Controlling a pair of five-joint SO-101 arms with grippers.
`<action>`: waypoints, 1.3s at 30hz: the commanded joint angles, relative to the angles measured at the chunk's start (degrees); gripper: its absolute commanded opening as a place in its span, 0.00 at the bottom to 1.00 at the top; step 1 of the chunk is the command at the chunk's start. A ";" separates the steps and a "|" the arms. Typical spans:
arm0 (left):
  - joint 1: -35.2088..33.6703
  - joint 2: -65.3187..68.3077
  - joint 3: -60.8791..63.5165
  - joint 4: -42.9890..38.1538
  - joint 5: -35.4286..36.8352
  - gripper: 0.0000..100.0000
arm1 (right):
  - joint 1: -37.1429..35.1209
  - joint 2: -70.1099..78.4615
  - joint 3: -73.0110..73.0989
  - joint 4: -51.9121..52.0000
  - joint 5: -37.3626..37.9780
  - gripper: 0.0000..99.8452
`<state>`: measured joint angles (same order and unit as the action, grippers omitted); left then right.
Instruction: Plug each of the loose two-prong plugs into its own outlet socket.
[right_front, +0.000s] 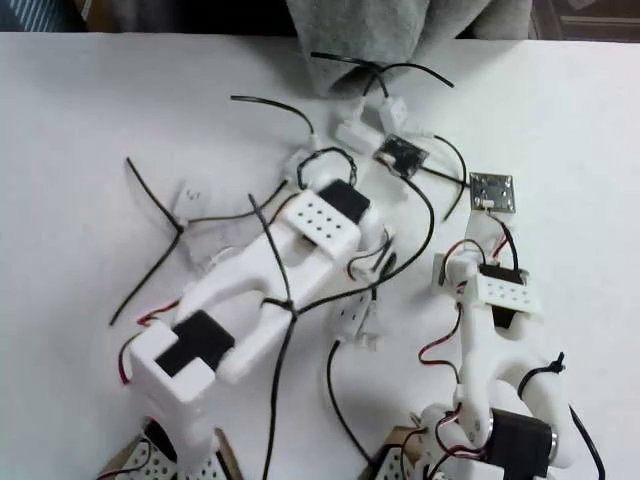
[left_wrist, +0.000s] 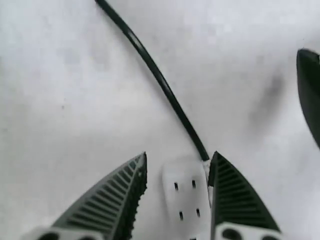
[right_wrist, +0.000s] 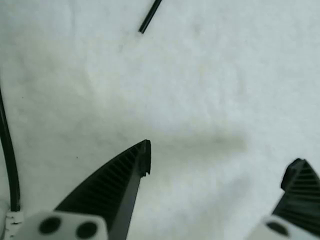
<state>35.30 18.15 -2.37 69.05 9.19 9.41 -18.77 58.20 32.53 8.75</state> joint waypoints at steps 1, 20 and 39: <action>0.13 -2.95 1.76 -9.23 2.11 0.21 | 0.04 -0.13 -2.29 -0.84 -0.35 0.40; 0.48 30.73 -37.89 8.62 2.11 0.03 | -0.04 -0.13 -2.29 -0.84 -0.35 0.40; -1.54 33.89 -64.09 23.21 2.02 0.02 | -1.54 -0.04 -2.11 -2.07 -0.35 0.40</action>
<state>35.30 52.88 -58.99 88.66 11.30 8.26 -18.59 58.20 31.30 8.66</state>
